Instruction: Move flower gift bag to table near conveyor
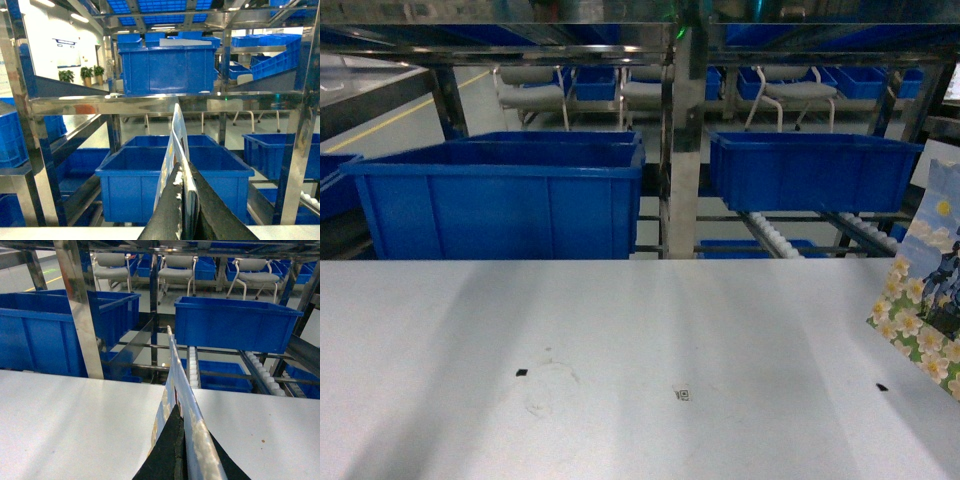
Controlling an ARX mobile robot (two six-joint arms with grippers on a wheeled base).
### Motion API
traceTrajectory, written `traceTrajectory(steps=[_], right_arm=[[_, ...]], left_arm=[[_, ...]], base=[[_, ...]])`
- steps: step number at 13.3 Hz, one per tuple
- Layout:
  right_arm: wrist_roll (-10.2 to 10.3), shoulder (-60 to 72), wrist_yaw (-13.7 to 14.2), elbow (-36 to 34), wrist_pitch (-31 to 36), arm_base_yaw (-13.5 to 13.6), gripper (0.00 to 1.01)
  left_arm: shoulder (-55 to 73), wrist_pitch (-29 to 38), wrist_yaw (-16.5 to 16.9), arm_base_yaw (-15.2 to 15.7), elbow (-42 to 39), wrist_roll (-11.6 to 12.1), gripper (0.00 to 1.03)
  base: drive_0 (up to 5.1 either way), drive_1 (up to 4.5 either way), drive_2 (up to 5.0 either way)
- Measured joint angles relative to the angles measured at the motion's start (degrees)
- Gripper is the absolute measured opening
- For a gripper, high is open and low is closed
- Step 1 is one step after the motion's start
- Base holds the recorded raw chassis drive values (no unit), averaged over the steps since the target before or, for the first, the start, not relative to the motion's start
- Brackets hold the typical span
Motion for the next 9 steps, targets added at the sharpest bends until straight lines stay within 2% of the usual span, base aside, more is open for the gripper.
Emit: traceTrajectory(steps=[1, 3, 5, 9], right_arm=[[0.04, 1.11, -0.09, 0.57, 0.07, -0.11, 0.02], [0.31, 4.79, -2.69, 0.59, 0.0, -2.4, 0.02], [1.97, 7.52, -4.55, 1.16, -0.17, -3.54, 0.02], [1.22, 12.09, -4.94, 1.92, 0.02, -4.35, 0.02]], left_arm=[[0.0, 0.02, 0.0, 0.0, 0.0, 0.0, 0.02], [0.0, 0.02, 0.0, 0.0, 0.0, 0.0, 0.02], [0.0, 0.0, 0.0, 0.0, 0.0, 0.0, 0.02], [0.0, 0.0, 0.0, 0.0, 0.0, 0.0, 0.02]], base=[[0.0, 0.0, 0.0], [0.0, 0.0, 0.0], [0.0, 0.0, 0.0], [0.0, 0.0, 0.0]])
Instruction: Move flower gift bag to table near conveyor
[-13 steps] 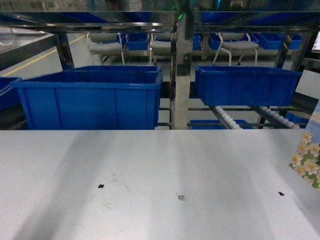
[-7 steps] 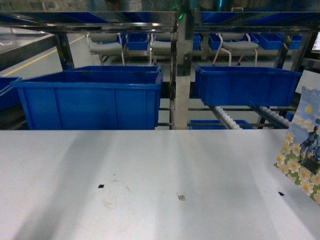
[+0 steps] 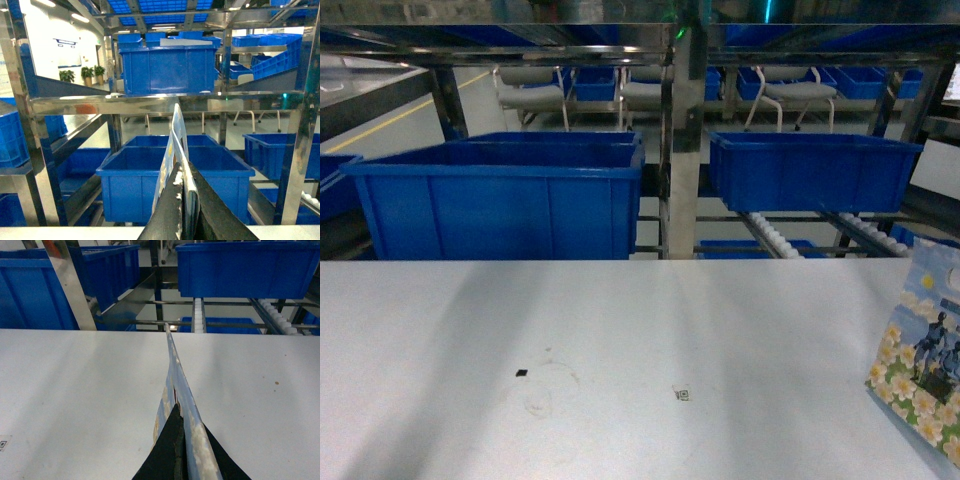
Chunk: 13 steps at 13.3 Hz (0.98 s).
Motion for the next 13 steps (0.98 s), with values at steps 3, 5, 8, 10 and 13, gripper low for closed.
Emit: traceTrajectory(steps=[3, 5, 8, 10, 13], right_arm=[[0.33, 3.72, -1.07, -1.03, 1.46, -2.95, 0.02], [0.37, 5.03, -0.61, -1.92, 2.62, -3.17, 0.02], [0.74, 6.03, 1.95, -6.19, 1.14, -2.38, 0.18], [1.57, 4.52, 4.15, -8.48, 0.15, -1.66, 0.42], [1.77, -0.5, 7.26, -9.57, 0.48, -1.29, 0.79]], left_arm=[[0.0, 0.02, 0.0, 0.0, 0.0, 0.0, 0.02], [0.0, 0.0, 0.0, 0.0, 0.0, 0.0, 0.02], [0.0, 0.0, 0.0, 0.0, 0.0, 0.0, 0.02], [0.0, 0.02, 0.02, -0.02, 0.0, 0.0, 0.02], [-0.02, 0.0, 0.0, -0.09, 0.0, 0.0, 0.02]], base=[[0.0, 0.0, 0.0], [0.0, 0.0, 0.0], [0.0, 0.0, 0.0], [0.0, 0.0, 0.0], [0.0, 0.0, 0.0]])
